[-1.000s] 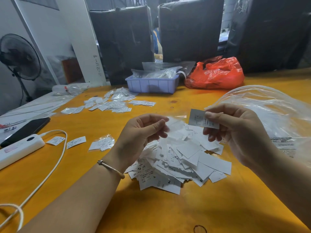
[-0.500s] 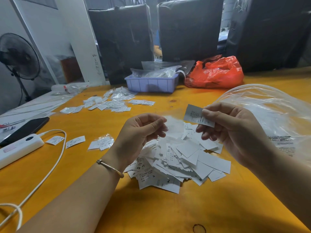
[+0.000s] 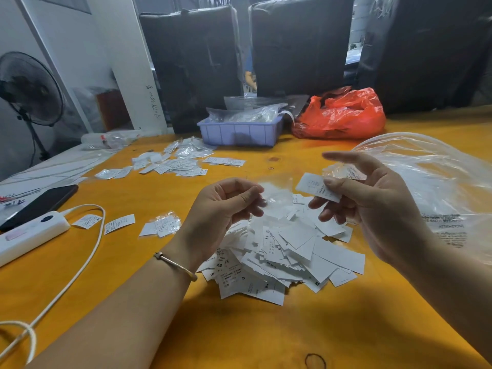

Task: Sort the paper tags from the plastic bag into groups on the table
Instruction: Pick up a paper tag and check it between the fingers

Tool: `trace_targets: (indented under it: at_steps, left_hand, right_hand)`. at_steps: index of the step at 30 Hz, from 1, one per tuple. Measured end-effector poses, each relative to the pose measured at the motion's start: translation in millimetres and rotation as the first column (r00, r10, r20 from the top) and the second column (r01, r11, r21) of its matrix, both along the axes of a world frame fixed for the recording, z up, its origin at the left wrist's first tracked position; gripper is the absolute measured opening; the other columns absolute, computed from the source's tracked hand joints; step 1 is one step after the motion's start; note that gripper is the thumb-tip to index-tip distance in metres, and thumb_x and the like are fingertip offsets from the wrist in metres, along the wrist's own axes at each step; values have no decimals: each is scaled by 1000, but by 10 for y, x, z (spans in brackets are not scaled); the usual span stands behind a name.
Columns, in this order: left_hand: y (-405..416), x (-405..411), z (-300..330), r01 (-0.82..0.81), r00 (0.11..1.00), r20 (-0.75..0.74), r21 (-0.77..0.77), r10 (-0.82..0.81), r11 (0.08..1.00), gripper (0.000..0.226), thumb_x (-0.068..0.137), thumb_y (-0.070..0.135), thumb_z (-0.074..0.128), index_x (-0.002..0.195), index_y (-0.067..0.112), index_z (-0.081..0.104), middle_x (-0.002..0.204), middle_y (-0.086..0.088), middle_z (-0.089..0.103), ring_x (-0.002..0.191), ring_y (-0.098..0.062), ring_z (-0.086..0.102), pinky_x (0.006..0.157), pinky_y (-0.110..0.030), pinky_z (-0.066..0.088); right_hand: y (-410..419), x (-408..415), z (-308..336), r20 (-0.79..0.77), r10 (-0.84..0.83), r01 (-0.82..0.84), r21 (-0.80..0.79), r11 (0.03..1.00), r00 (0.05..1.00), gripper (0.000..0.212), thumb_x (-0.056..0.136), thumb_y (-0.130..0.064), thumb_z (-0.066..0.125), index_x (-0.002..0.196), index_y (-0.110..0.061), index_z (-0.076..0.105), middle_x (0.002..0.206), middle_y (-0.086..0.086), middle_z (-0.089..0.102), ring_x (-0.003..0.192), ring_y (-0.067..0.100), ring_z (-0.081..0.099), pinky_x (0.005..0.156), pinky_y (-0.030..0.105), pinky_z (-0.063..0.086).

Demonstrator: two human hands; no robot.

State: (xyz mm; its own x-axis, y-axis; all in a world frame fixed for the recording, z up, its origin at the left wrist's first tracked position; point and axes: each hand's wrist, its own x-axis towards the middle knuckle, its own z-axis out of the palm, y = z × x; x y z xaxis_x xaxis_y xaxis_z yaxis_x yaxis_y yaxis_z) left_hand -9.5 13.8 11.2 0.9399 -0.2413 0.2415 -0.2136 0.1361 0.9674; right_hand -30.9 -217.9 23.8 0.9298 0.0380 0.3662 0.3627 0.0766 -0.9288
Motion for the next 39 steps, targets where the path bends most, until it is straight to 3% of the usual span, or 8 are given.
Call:
trace_targets:
  at_steps: [5,10,17,24,29,33,37,39]
  left_hand:
    - [-22,-15,0,-8,999,49,33,6,999,11,77,27,76,84,18,76,81,-10,74,70,-20,68,70,-30,51]
    - [-85,-50,3,40,996,75,90,-46,995,17,78,31,74,87,17,74,84,-11,75,74,-21,70,64,-21,52]
    - [-72,-80,15,51,995,70,306,-76,951,4,80,18,65,80,15,68,95,-5,74,87,-17,69,73,-24,51]
    - [-181,-131,41,-66,966,253,449,-56,891,27,79,33,76,94,12,76,90,-4,75,89,-24,68,83,-51,56]
    - [-173,-118,14,-62,965,261,359,-36,931,19,77,28,74,85,11,77,81,-6,75,80,-22,67,77,-33,57]
    - [-151,-109,19,-14,988,150,222,-20,975,14,74,22,77,83,12,78,78,-5,75,75,-13,67,72,-21,54]
    - [-143,-118,41,-2,992,125,174,-20,985,12,71,22,78,80,14,78,76,-3,74,71,-10,66,69,-17,52]
    - [-140,-128,50,6,992,122,168,-27,986,12,71,23,79,80,15,79,77,-3,75,72,-11,67,69,-17,52]
  right_hand:
    - [22,-4,-15,-21,16,-20,-200,980,1000,30,91,6,46,88,-5,74,74,14,73,63,27,70,51,23,50]
    - [116,-34,-16,-19,120,-119,-368,922,993,37,74,-44,68,87,-11,75,75,5,75,66,19,71,53,19,50]
    - [97,-5,-43,63,75,-47,-363,931,995,13,85,-19,69,79,-8,72,67,6,72,59,20,69,52,21,47]
    - [150,-53,-53,384,85,239,-719,652,920,9,86,-18,70,78,-18,70,64,-8,68,60,11,66,59,41,55]
    - [99,-80,25,359,91,167,-625,763,929,21,80,-34,70,85,-15,75,71,-8,71,62,7,68,59,29,57]
    - [-21,-40,81,297,-50,148,-319,936,954,16,81,-8,72,97,-10,74,76,1,75,65,13,73,59,20,55]
    - [-77,-33,134,238,-56,105,-199,974,970,39,85,-2,66,120,-15,58,78,7,75,63,21,71,58,22,53]
    - [-74,-45,164,222,-31,71,-171,983,974,33,85,0,65,113,-12,54,76,8,74,60,22,68,56,23,51]
